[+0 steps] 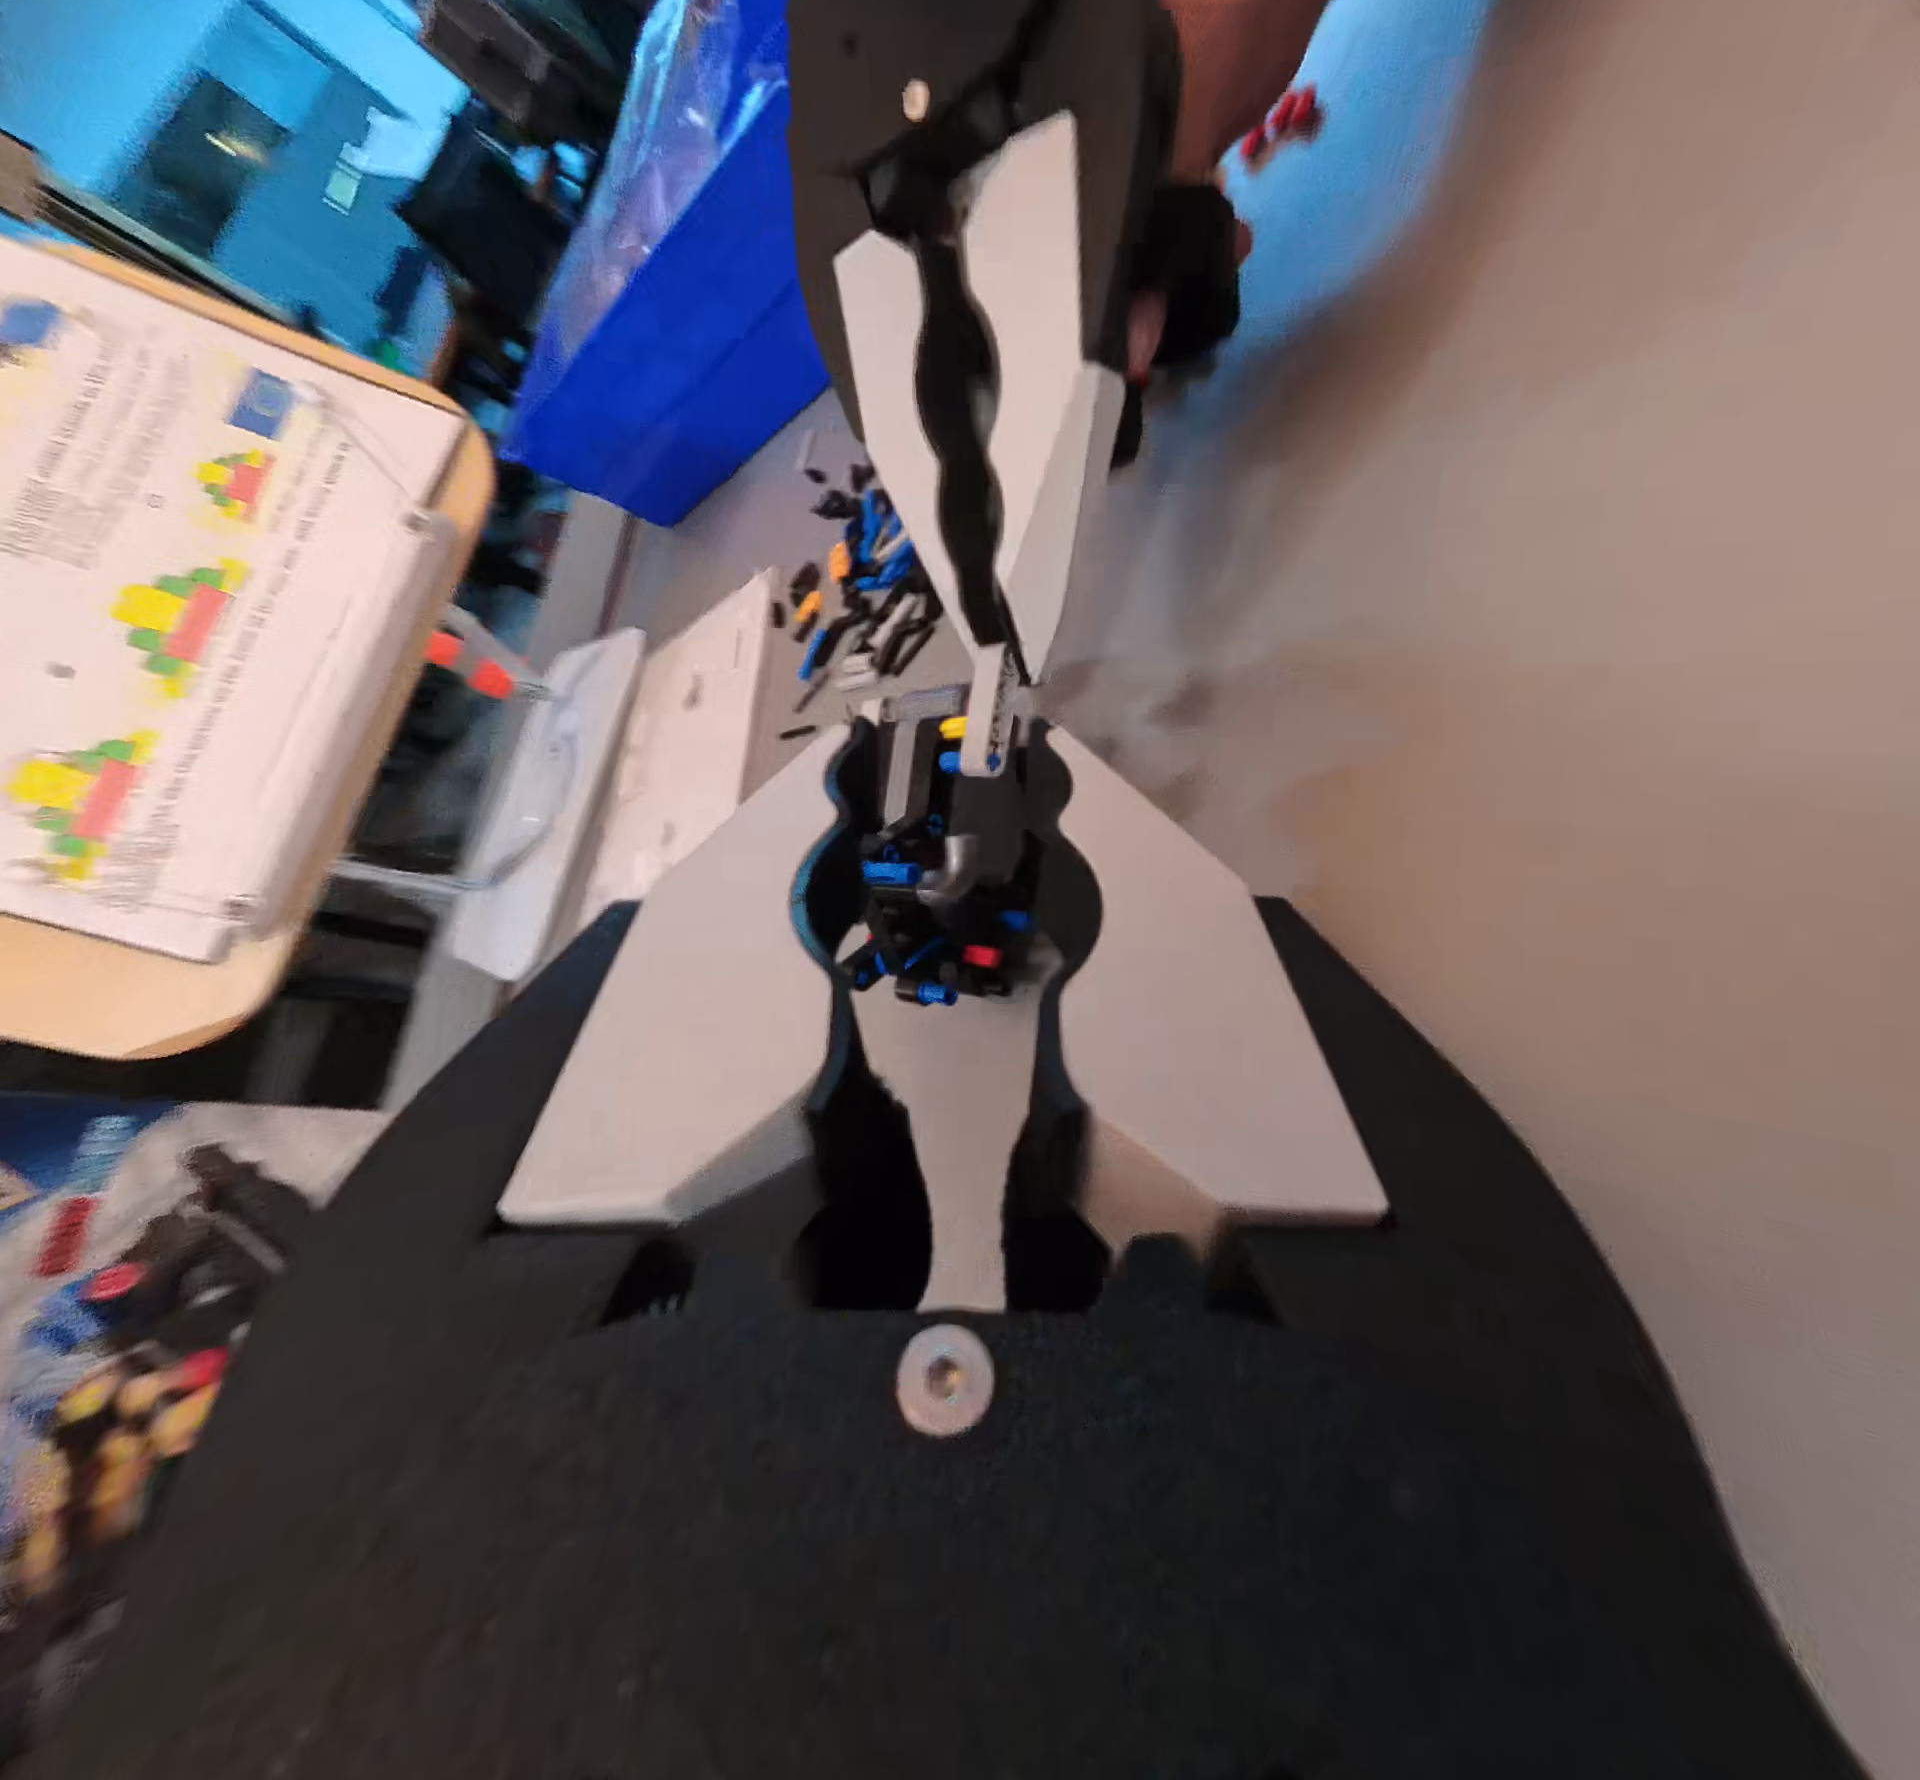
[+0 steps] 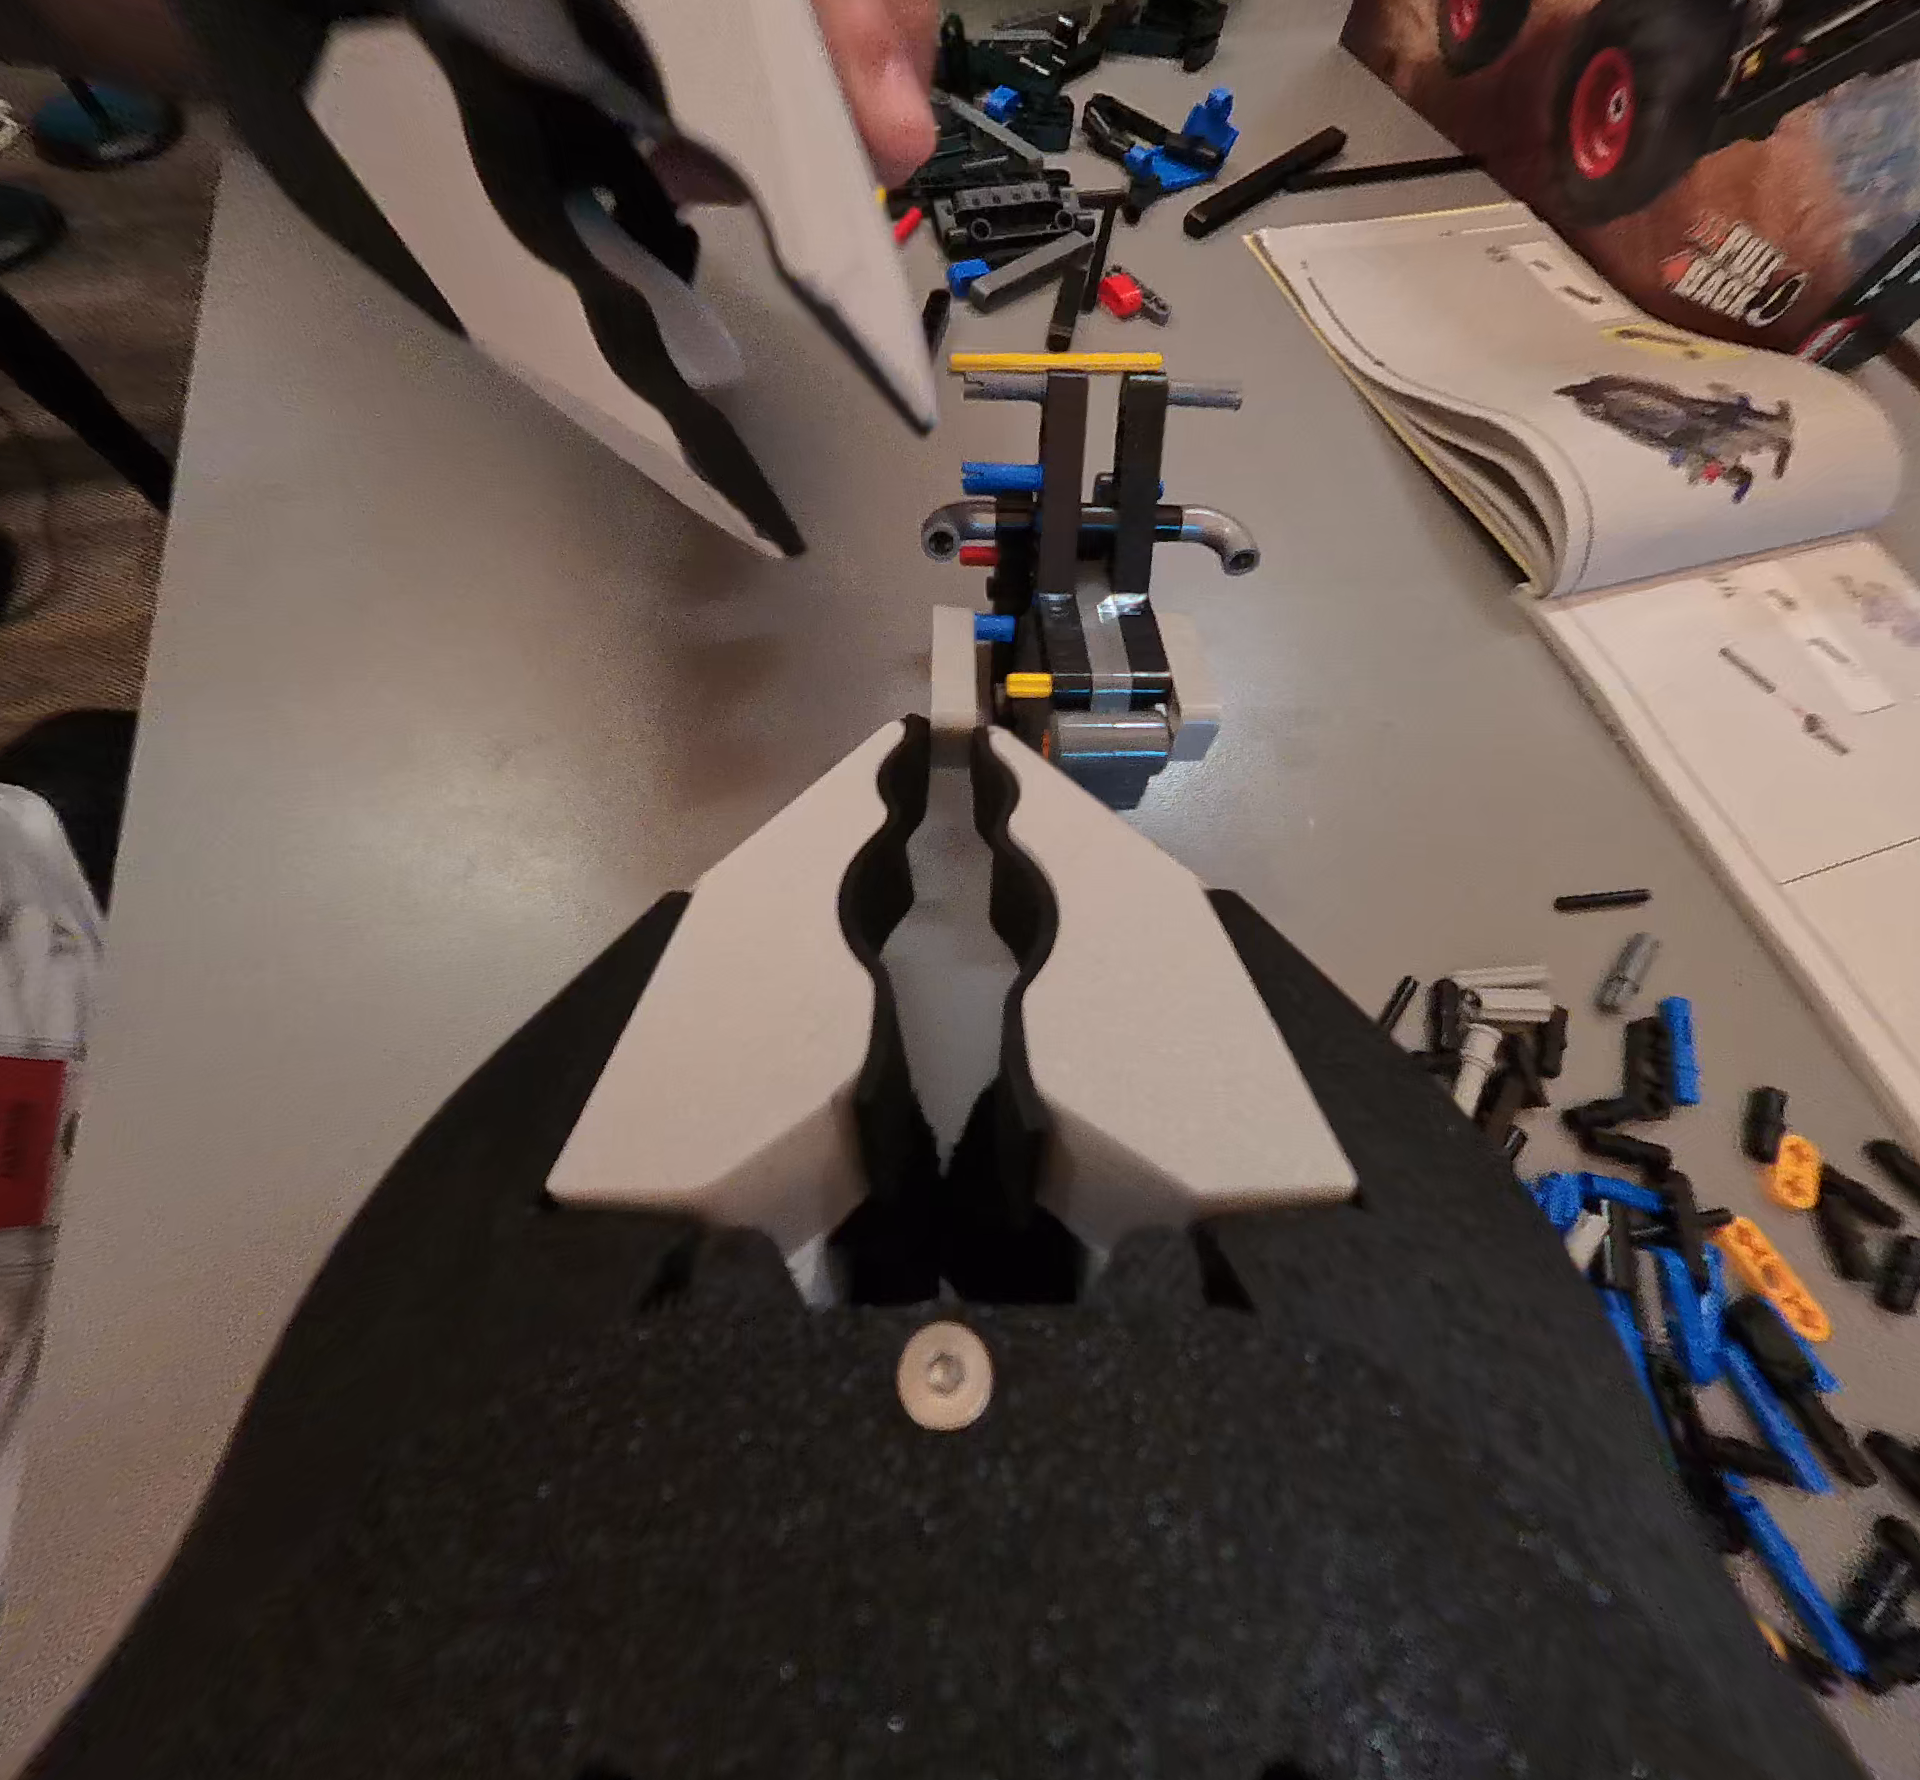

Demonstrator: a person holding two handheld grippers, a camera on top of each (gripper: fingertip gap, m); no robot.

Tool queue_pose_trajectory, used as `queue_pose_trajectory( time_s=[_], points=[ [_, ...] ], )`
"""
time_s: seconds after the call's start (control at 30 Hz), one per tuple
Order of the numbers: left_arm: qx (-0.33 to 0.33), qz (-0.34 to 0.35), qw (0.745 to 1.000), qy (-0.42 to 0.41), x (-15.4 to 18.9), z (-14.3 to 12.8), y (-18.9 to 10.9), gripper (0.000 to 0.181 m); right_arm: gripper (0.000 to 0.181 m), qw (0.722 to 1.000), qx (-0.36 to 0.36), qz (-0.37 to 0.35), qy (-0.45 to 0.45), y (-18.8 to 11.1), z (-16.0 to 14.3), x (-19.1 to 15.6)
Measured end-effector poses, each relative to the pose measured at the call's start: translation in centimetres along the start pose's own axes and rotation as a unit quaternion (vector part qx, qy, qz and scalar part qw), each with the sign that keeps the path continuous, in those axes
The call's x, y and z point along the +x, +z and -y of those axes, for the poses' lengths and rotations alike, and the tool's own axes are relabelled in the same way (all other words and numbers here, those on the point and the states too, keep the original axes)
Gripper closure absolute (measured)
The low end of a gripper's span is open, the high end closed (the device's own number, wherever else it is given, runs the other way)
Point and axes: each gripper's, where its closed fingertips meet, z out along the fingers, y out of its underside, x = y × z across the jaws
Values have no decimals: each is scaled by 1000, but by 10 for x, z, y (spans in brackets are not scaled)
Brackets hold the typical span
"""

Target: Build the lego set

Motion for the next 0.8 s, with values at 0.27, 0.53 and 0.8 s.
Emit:
queue_pose_trajectory(
  time_s=[0.27, 0.53, 0.8],
  points=[
    [-101, -211, 969, -77, -17, 0, 2, 102, 174, 1000, -18, -9, -17, 7, -6, 1],
    [-191, -311, 931, -28, -15, -21, 27, 91, 174, 1000, -14, -2, 6, 9, -5, 4],
    [-241, -309, 920, 0, -13, -32, 45, 92, 174, 1000, -6, -8, 8, 6, 0, 5]
  ],
)
